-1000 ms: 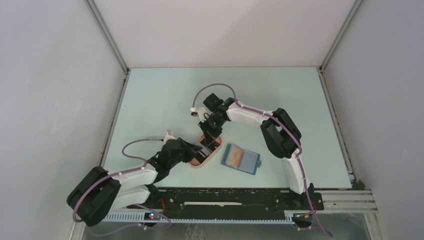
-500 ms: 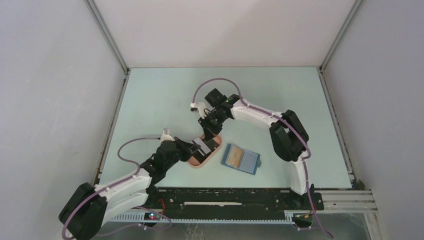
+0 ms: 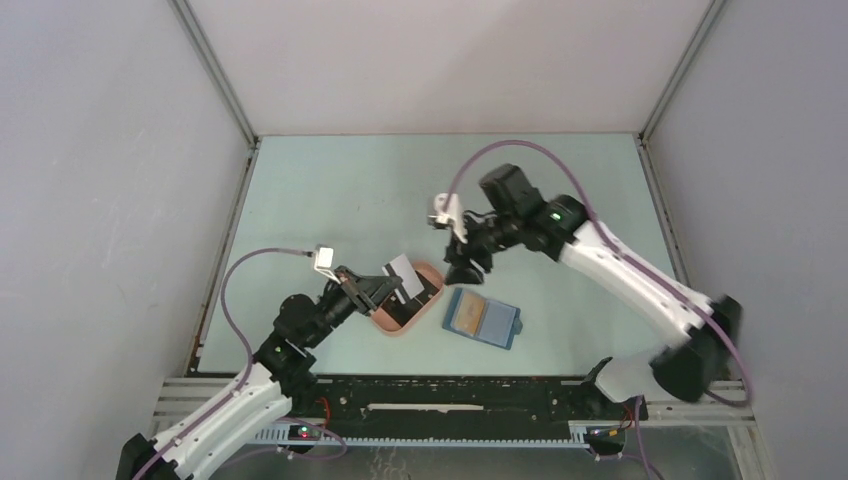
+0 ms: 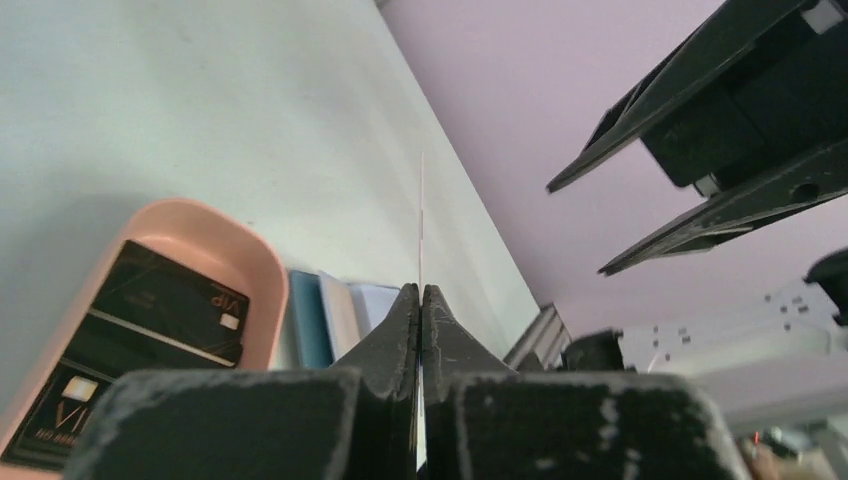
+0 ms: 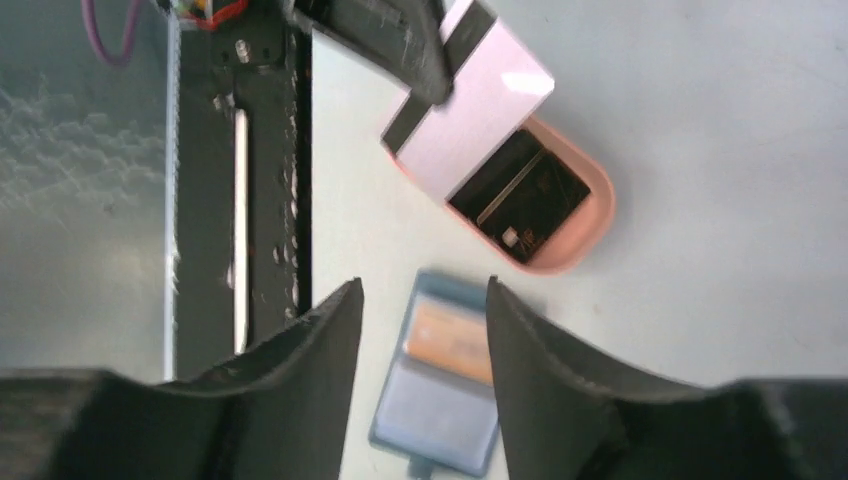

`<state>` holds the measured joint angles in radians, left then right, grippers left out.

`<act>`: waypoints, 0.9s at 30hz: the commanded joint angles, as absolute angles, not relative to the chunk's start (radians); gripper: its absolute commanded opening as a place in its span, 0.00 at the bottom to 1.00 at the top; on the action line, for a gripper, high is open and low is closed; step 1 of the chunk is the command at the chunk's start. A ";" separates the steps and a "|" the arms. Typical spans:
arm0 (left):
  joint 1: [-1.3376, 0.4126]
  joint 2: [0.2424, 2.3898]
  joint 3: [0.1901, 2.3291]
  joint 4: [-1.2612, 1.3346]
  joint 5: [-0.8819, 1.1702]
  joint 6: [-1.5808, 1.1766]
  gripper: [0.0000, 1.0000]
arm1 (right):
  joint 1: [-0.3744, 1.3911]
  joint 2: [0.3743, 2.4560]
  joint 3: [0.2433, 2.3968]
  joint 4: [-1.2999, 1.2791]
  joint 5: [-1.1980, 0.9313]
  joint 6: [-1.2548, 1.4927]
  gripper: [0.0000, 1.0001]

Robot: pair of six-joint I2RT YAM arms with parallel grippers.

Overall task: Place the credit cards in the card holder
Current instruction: Pick up the credit card from the storage box.

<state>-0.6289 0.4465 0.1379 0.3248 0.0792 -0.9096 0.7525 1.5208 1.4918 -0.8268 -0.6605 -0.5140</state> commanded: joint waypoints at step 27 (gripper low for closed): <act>-0.937 1.046 0.510 0.461 0.568 -0.226 0.00 | 0.432 1.150 0.905 -0.572 -1.212 -0.480 0.74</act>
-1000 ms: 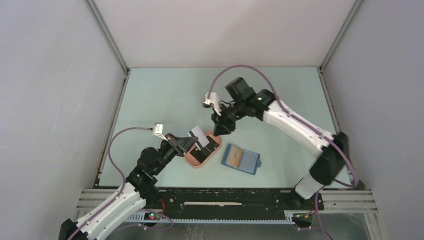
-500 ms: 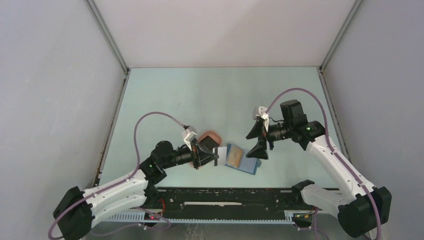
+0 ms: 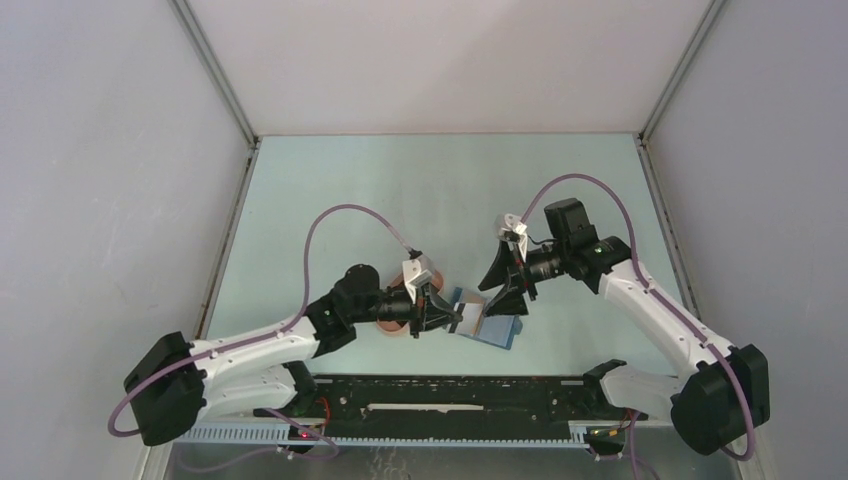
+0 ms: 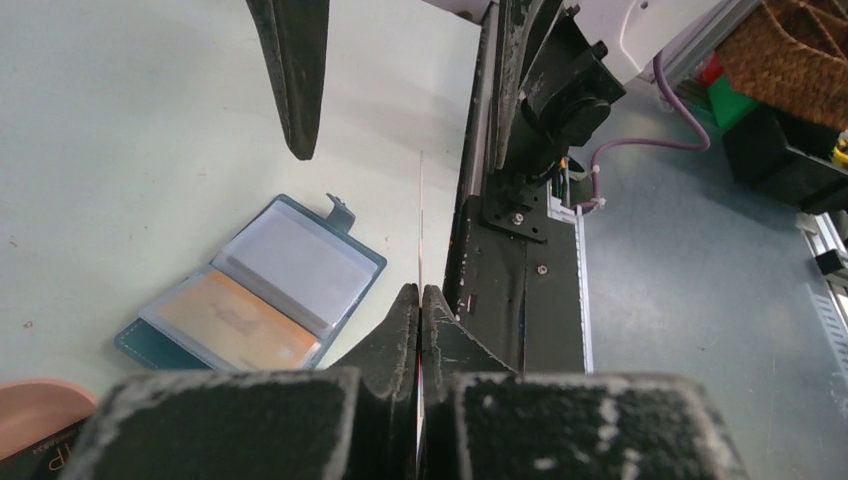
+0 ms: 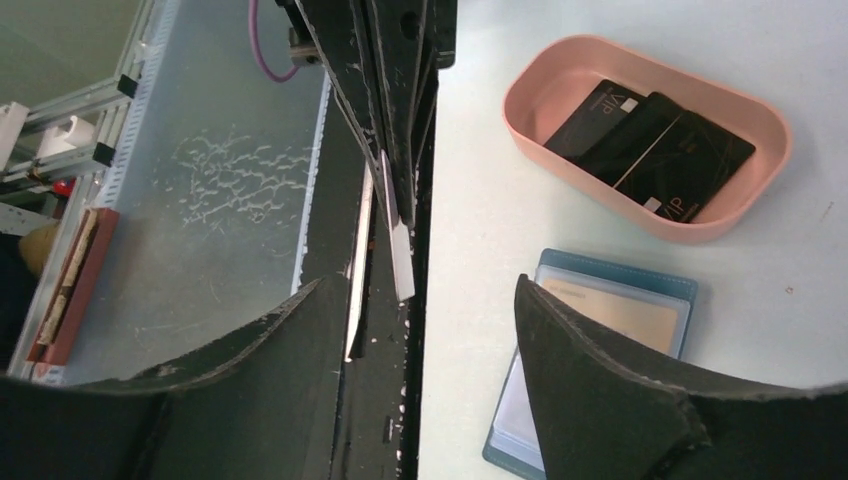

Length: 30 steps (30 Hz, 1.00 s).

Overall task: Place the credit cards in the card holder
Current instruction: Pick up the credit card from the storage box.

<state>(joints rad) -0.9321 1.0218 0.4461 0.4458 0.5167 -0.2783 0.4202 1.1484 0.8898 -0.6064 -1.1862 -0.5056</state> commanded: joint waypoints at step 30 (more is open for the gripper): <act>-0.913 0.884 0.252 0.643 0.139 -0.524 0.68 | 0.188 1.224 0.795 -0.525 -1.084 -0.279 0.00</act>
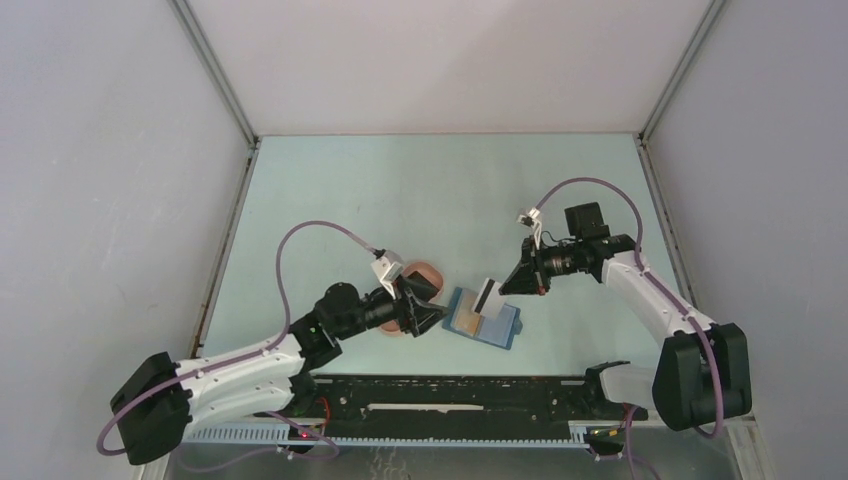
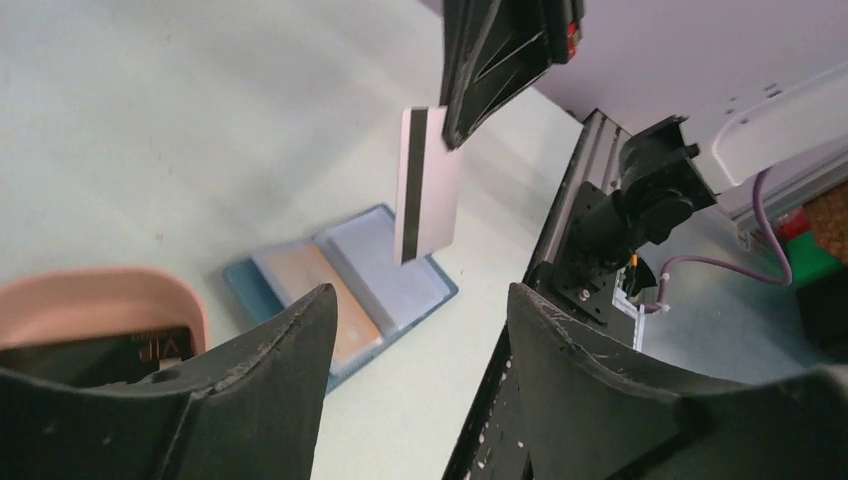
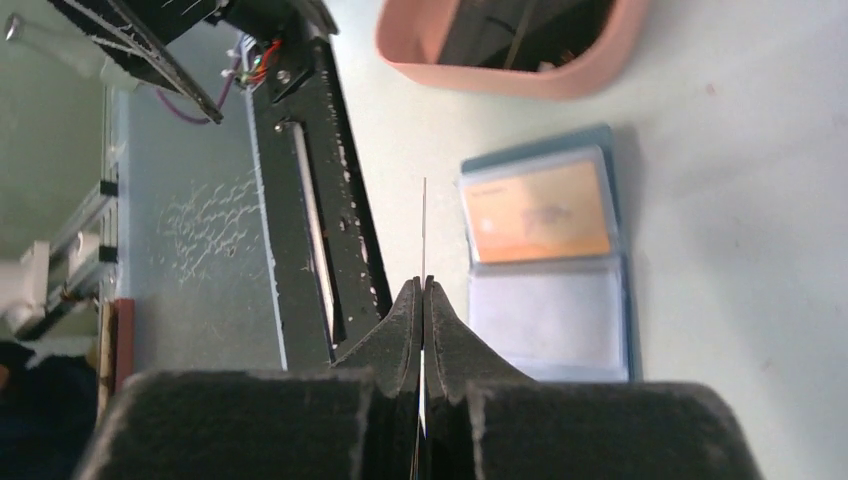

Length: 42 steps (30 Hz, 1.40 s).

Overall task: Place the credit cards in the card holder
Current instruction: Pick up the credit card from the storage box, then insert the credit card into the card holder.

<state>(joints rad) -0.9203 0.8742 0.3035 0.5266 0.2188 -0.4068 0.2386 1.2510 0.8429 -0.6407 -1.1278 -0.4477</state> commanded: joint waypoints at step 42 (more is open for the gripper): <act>-1.016 1.330 0.444 0.508 -0.061 -0.695 0.52 | 0.077 1.539 0.777 -0.535 -1.007 0.002 0.00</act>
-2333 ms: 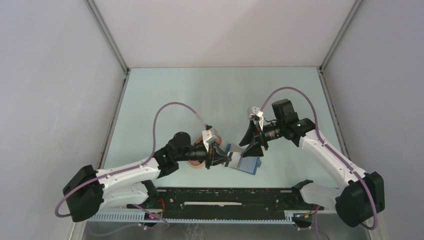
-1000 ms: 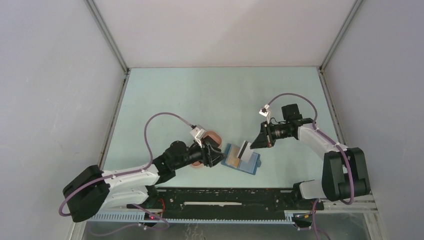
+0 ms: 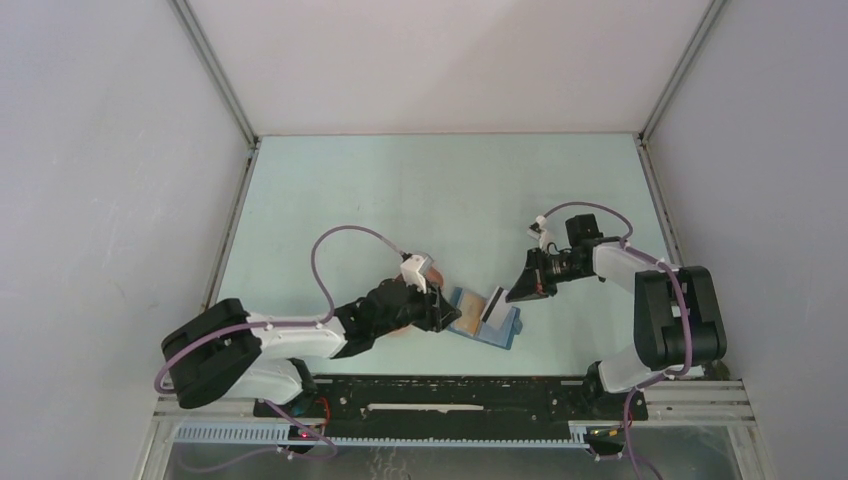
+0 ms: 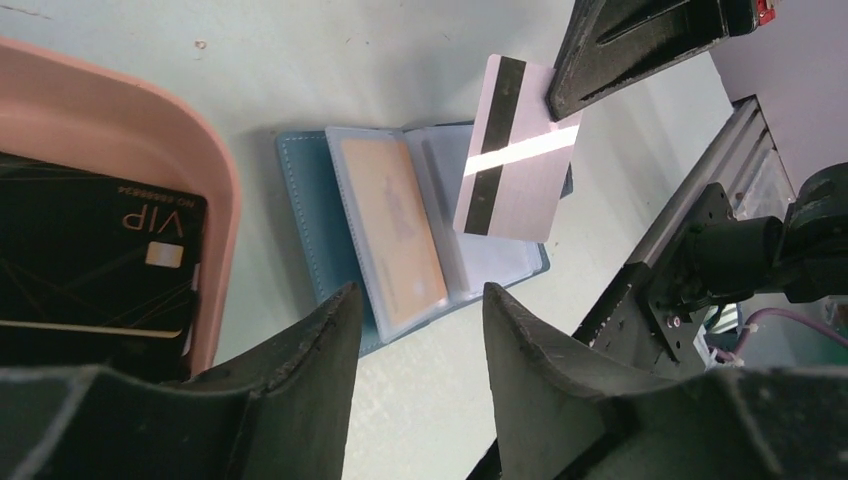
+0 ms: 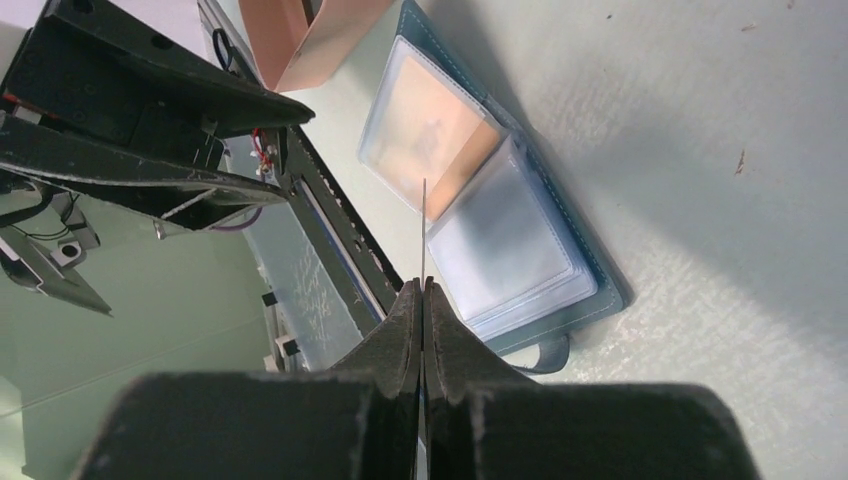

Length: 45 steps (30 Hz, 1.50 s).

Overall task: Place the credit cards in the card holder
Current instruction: Insert the credit card into the card holder.

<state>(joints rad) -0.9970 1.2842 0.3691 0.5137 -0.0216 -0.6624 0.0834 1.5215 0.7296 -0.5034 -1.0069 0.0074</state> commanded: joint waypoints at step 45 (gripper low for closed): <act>-1.014 1.646 0.473 0.770 -0.123 -1.065 0.00 | -0.044 1.574 0.845 -0.522 -1.026 -0.023 0.00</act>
